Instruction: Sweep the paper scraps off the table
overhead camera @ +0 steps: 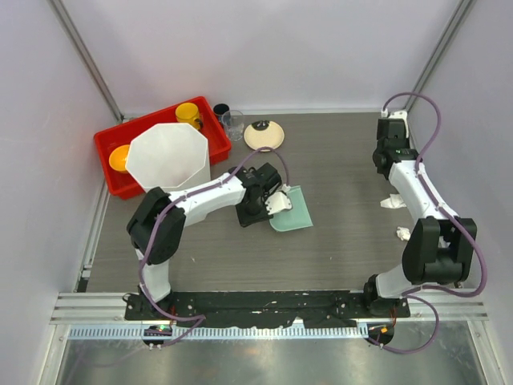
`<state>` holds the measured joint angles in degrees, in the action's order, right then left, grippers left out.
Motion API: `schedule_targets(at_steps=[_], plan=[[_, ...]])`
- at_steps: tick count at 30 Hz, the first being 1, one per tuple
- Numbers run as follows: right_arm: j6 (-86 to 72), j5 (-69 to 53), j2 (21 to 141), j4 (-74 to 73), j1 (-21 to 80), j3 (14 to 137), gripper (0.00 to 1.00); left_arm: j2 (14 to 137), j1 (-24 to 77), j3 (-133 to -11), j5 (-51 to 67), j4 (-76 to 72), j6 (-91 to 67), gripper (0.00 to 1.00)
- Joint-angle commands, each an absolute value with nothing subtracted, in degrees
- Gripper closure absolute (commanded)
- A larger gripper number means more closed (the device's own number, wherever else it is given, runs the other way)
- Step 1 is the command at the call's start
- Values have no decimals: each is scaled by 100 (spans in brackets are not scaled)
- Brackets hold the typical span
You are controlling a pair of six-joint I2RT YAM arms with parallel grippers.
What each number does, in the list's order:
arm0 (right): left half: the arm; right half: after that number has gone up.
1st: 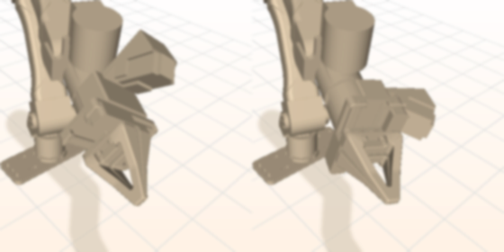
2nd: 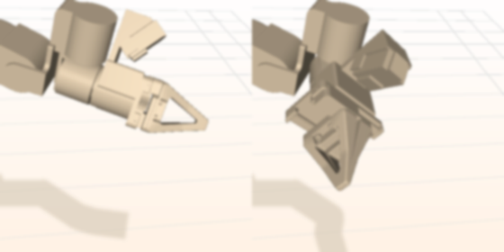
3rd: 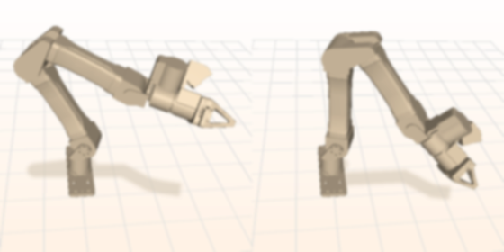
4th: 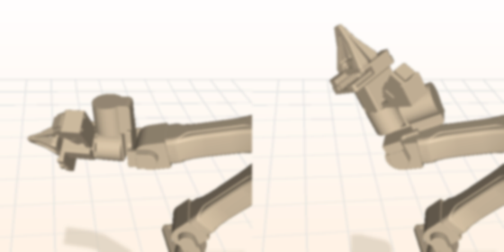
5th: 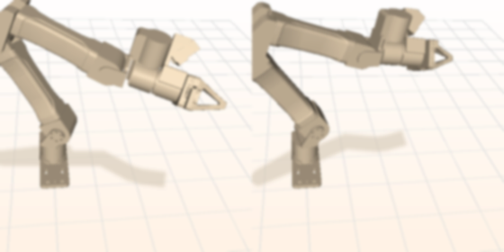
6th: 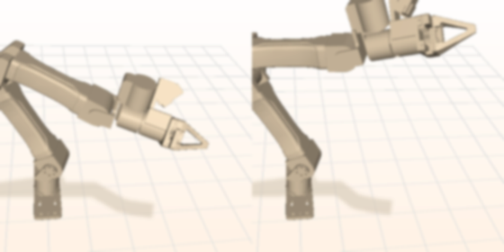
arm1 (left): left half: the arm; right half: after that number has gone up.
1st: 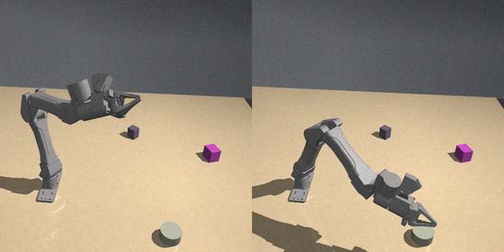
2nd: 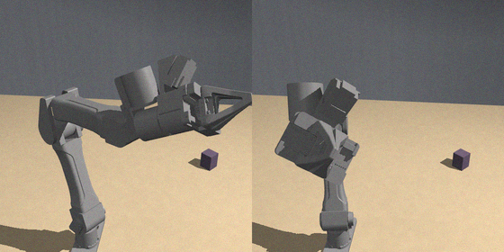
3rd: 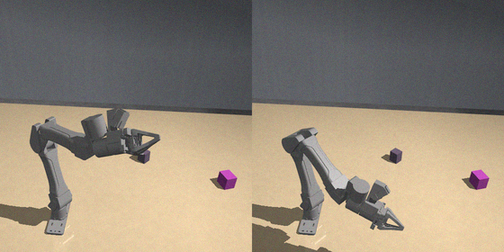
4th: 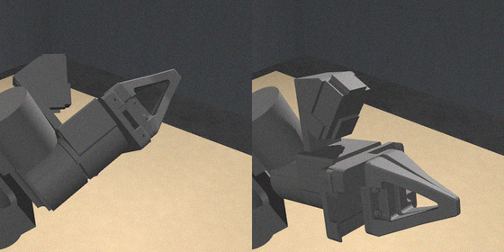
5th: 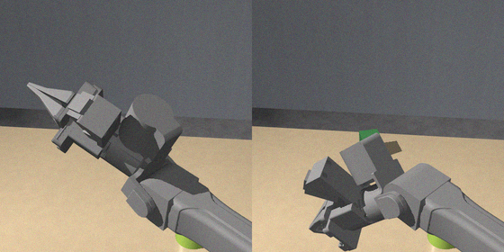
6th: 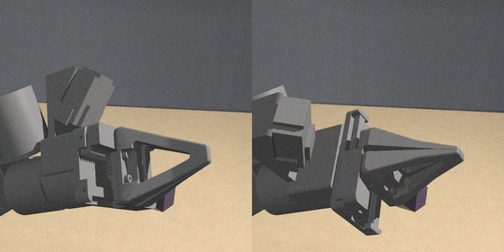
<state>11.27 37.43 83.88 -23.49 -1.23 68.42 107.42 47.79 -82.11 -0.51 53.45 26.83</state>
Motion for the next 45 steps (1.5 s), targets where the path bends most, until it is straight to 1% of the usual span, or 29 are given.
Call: schedule_targets(at_steps=[1,3,4,5,10,16,21,24,28,32,38,40,44,45], plan=[[906,2912,8569,-2056,-62,6645,99,10582,4483,-7981,281,4825,2698,100],[660,2560,8718,-2275,0,6697,99,10634,4395,-7980,281,4843,2707,100],[555,2105,8745,-2372,226,6723,99,10635,4377,-7989,290,4860,2724,100],[345,1927,8763,-2512,316,6758,99,10652,4333,-7998,281,4869,2725,100],[-174,1005,8666,-2733,1368,6794,99,10679,4219,-8077,290,4913,2751,100],[-992,308,8745,-3093,2204,7066,99,10766,4122,-8051,106,4966,2777,100],[-993,404,8736,-3541,2662,7540,99,10819,4122,-8095,62,5308,2839,100],[-879,571,8631,-3937,2874,8120,99,10784,4122,-8112,70,5606,2935,100],[-747,756,8464,-3973,3015,8735,99,10802,4122,-8323,325,6186,2971,100],[-476,1291,8464,-4174,3015,8982,99,10749,4122,-8288,176,6609,3076,100],[-106,2073,8394,-4377,3006,8859,99,10073,4122,-8104,115,7250,3296,100],[-53,2022,8376,-4499,2997,8903,99,9959,4113,-7867,-147,7348,3375,100],[-193,927,8428,-5043,2997,9122,99,10203,4122,-7638,-457,7391,3261,100],[-219,818,8446,-5436,2997,9201,99,10256,4113,-7638,-492,7426,3243,100]])
